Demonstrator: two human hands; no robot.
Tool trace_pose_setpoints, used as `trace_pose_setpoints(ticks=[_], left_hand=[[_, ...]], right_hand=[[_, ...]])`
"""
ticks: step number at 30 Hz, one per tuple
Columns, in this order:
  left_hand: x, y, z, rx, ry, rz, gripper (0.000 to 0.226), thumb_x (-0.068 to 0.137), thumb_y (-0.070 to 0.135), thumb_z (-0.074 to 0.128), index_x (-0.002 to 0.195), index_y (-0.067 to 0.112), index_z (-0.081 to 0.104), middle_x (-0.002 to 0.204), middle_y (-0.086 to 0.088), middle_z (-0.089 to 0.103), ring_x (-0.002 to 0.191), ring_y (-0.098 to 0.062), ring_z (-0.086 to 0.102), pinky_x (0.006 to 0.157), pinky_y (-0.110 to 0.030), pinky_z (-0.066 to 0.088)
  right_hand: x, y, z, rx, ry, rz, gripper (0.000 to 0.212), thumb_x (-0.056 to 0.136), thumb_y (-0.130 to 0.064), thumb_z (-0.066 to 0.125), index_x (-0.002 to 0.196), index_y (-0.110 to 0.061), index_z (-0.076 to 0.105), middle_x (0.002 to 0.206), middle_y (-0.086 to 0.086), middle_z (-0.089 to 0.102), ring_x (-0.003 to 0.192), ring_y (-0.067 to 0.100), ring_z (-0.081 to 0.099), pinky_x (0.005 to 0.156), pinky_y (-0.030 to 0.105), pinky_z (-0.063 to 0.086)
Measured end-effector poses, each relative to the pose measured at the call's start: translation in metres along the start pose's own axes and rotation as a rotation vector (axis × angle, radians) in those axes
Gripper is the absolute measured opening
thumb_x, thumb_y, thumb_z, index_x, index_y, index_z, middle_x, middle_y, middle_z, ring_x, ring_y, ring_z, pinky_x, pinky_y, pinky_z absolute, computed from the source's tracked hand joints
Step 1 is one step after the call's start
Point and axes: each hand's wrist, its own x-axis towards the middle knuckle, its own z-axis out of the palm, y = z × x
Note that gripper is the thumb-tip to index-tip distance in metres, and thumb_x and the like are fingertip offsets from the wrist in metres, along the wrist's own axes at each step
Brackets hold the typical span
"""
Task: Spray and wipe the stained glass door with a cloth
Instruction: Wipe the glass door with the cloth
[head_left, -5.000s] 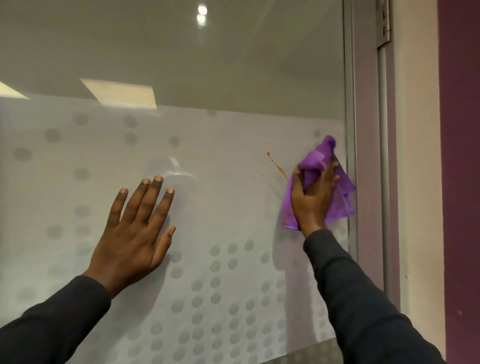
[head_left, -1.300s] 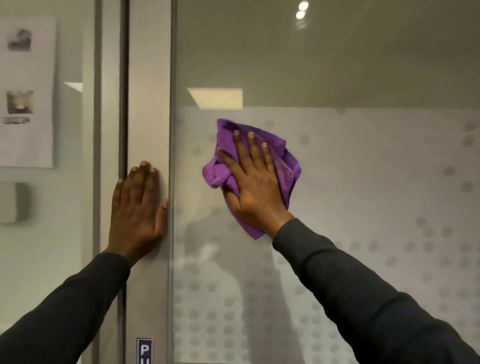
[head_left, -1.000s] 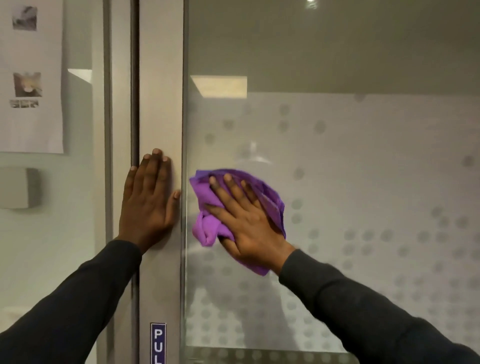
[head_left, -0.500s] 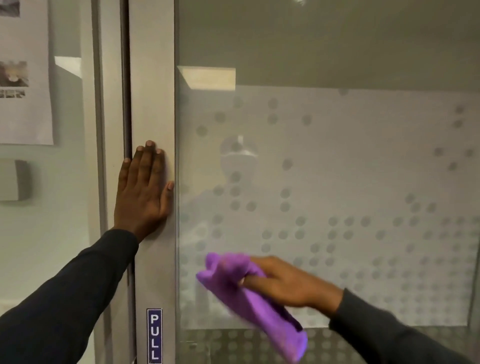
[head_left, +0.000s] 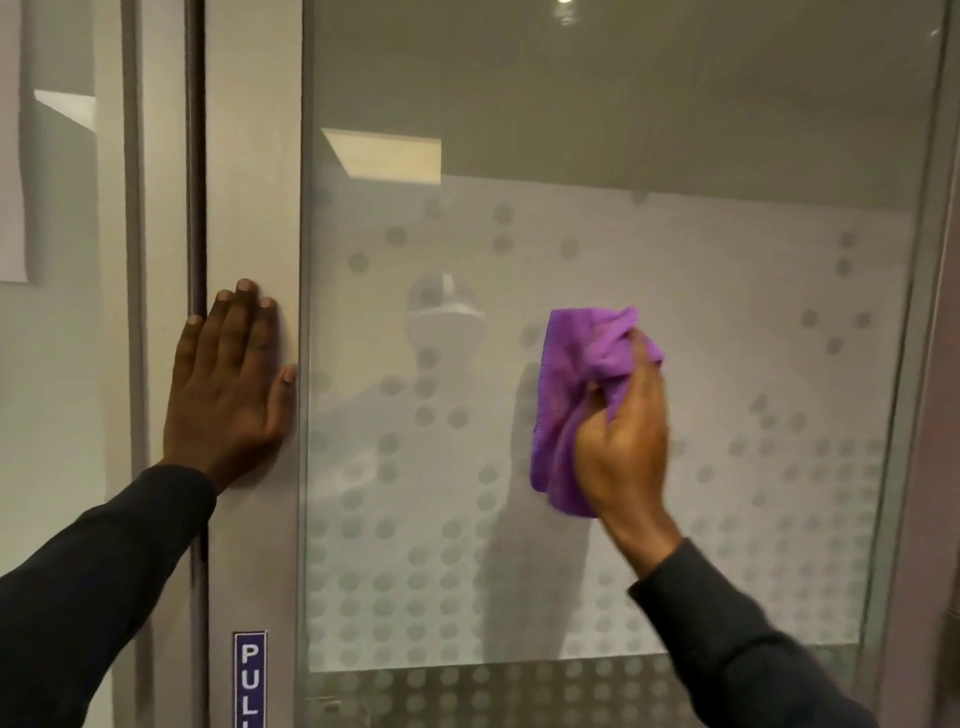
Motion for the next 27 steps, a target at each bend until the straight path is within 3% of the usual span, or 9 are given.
trace_pose_setpoints(ticks=[2,5,8,12,14,17,21,27], left_hand=[[0.000,0.000,0.000,-0.007,0.000,0.002,0.075,0.100,0.048,0.025,0.164,0.017,0.002,0.173,-0.004,-0.006,0.160,-0.021,-0.003,0.128,-0.035,-0.009],[0.000,-0.002,0.002,0.001,-0.002,0.005,0.075,0.100,0.049,0.024,0.164,0.016,0.002,0.173,-0.005,-0.005,0.160,-0.023,-0.001,0.129,-0.038,-0.006],[0.001,-0.004,0.004,0.014,0.001,0.007,0.076,0.099,0.049,0.025,0.164,0.016,0.001,0.173,-0.005,-0.006,0.160,-0.023,-0.002,0.129,-0.038,-0.006],[0.001,-0.005,0.006,0.033,0.012,0.004,0.076,0.099,0.050,0.024,0.164,0.016,0.002,0.173,-0.005,-0.006,0.160,-0.022,-0.002,0.128,-0.035,-0.009],[0.001,-0.005,0.008,0.037,0.025,0.005,0.077,0.099,0.051,0.024,0.164,0.016,0.002,0.173,-0.005,-0.005,0.160,-0.023,-0.002,0.128,-0.034,-0.009],[0.001,-0.006,0.010,0.042,0.045,0.010,0.077,0.098,0.051,0.024,0.164,0.015,0.003,0.173,-0.005,-0.004,0.160,-0.023,-0.001,0.128,-0.034,-0.009],[0.002,-0.011,0.016,0.058,0.065,0.020,0.078,0.097,0.051,0.025,0.164,0.015,0.004,0.173,-0.005,-0.003,0.160,-0.023,0.001,0.128,-0.035,-0.008],[0.003,-0.014,0.019,0.076,0.106,0.033,0.077,0.098,0.051,0.027,0.164,0.016,0.009,0.173,-0.005,0.002,0.160,-0.024,0.004,0.129,-0.038,-0.003]], right_hand=[[-0.015,0.012,0.022,-0.267,-0.159,0.006,0.073,0.093,-0.028,0.044,0.161,-0.013,0.021,0.162,0.014,0.030,0.149,0.035,0.028,0.121,0.056,0.022],[-0.019,0.025,0.041,-0.529,-0.234,-0.068,0.078,0.099,-0.044,0.035,0.163,-0.017,0.000,0.169,0.015,0.008,0.156,0.039,0.003,0.119,0.070,-0.001],[-0.001,0.025,0.045,-0.548,-0.183,-0.153,0.074,0.101,-0.053,0.028,0.164,-0.024,0.003,0.170,0.011,0.010,0.157,0.038,-0.003,0.117,0.073,-0.004],[0.019,0.021,0.043,-0.525,-0.138,-0.210,0.076,0.097,-0.069,0.031,0.160,-0.026,0.027,0.166,0.010,0.026,0.156,0.040,0.004,0.119,0.072,-0.002],[0.031,0.019,0.045,-0.459,-0.104,-0.216,0.072,0.096,-0.061,0.047,0.155,-0.021,0.040,0.162,0.013,0.034,0.155,0.041,0.013,0.120,0.070,0.006],[0.049,0.010,0.059,-0.354,-0.049,-0.310,0.054,0.095,-0.026,0.062,0.146,-0.011,0.053,0.152,0.023,0.046,0.146,0.047,0.034,0.116,0.065,0.027],[0.041,0.003,0.092,-0.276,-0.085,-0.595,0.055,0.088,0.010,0.056,0.141,-0.006,0.059,0.139,0.030,0.056,0.135,0.049,0.049,0.116,0.058,0.035],[-0.040,0.067,0.075,-0.371,-0.447,-1.062,0.049,0.096,0.006,0.043,0.141,-0.007,0.059,0.141,0.026,0.056,0.143,0.044,0.040,0.123,0.053,0.027]])
